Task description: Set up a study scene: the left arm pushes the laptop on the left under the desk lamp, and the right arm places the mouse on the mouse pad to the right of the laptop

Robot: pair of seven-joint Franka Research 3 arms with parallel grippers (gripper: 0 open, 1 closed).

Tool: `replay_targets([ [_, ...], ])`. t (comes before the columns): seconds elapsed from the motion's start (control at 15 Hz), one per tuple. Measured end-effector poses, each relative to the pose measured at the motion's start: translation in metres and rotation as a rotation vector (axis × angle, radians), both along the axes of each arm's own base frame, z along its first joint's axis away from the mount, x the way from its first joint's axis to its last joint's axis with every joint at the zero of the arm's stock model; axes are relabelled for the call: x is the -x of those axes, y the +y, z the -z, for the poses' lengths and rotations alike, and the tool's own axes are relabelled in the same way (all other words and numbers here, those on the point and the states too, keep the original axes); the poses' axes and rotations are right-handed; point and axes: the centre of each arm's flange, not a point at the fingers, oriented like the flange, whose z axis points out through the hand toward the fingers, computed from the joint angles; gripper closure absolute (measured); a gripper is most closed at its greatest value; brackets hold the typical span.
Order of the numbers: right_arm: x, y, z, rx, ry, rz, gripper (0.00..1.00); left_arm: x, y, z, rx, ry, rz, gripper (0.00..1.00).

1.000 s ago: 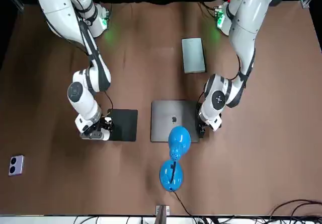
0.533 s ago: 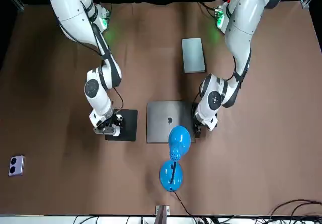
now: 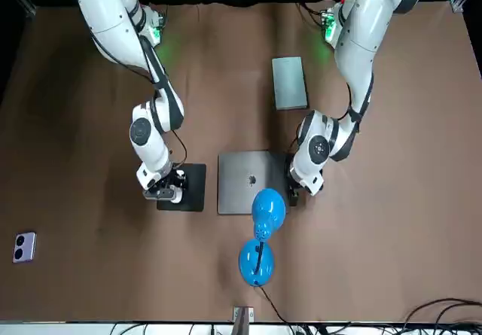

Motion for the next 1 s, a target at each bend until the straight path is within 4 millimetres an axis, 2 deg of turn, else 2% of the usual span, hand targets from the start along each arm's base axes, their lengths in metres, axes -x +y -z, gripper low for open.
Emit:
replay_targets([
  [0.07,0.000,0.000,0.001,0.000,-0.001,0.000,0.18,0.000,-0.001,0.000,0.001,-0.001,0.001,0.00],
  [0.2,0.000,0.000,0.001,0.000,-0.001,0.000,0.14,-0.001,-0.001,0.000,0.001,0.000,0.000,0.00],
  [0.33,0.000,-0.001,0.001,0.001,-0.001,0.001,0.02,-0.005,0.002,-0.002,0.003,-0.005,-0.007,0.00],
  [0.4,-0.001,-0.002,0.000,0.001,-0.003,0.002,0.00,-0.010,0.007,-0.005,0.004,-0.013,-0.014,0.00],
  [0.53,-0.007,-0.007,-0.013,0.005,0.000,0.009,0.00,-0.035,0.040,-0.028,-0.003,-0.012,0.034,0.00],
  [0.67,-0.014,-0.010,-0.042,0.005,0.019,0.017,0.00,-0.047,0.065,-0.054,-0.019,-0.004,0.123,0.00],
  [0.8,-0.026,-0.023,-0.086,0.005,0.050,0.023,0.00,-0.057,0.093,-0.091,-0.039,-0.001,0.227,0.00],
  [0.87,-0.032,-0.036,-0.111,0.007,0.070,0.023,0.00,-0.061,0.110,-0.112,-0.047,0.000,0.295,0.00],
  [1.0,-0.046,-0.078,-0.160,0.004,0.083,0.021,0.00,-0.064,0.138,-0.151,-0.072,-0.007,0.464,0.00],
])
